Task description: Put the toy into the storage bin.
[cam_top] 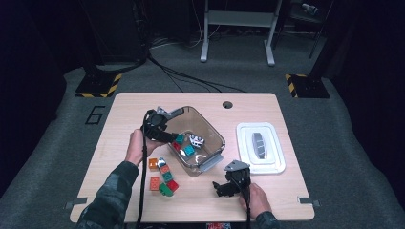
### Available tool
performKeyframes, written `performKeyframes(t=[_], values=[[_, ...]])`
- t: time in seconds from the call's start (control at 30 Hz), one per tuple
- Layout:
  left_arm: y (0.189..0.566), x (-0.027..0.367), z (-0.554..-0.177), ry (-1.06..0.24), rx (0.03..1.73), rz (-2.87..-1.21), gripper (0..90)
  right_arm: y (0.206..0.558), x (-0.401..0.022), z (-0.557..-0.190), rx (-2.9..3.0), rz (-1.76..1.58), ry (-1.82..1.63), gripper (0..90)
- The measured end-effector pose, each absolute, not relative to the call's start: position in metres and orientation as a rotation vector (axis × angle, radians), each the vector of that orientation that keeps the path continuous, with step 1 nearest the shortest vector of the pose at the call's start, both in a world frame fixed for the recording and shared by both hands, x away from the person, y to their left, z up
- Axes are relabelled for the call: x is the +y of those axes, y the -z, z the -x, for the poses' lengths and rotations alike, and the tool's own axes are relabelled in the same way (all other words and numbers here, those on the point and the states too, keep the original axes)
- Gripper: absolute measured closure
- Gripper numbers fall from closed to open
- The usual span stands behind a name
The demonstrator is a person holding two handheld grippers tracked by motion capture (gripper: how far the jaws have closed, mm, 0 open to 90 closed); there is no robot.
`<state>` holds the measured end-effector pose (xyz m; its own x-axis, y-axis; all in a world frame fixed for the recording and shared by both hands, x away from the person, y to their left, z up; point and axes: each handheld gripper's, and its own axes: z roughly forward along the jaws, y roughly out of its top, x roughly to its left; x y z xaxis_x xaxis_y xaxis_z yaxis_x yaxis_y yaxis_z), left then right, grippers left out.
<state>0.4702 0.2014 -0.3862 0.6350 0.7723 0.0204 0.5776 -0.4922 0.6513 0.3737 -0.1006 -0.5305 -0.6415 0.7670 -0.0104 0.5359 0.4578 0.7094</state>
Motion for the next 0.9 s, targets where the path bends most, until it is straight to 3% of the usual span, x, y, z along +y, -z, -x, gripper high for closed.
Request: performKeyframes(t=[0.23, 0.47, 0.9], values=[[0.376, 0.225, -0.441, -0.485, 1.037, -2.169, 16.0, 0.53, -0.1, -0.374, 2.38, -1.115, -0.99, 0.0], [0.392, 0.252, -0.412, -0.497, 1.105, -2.132, 13.2, 0.53, -0.1, -0.374, 2.38, -1.121, -0.994, 0.0], [0.466, 0.266, -0.364, -0.409, 1.258, -2.153, 14.9, 0.53, -0.099, -0.374, 2.377, -1.122, -0.998, 0.0]])
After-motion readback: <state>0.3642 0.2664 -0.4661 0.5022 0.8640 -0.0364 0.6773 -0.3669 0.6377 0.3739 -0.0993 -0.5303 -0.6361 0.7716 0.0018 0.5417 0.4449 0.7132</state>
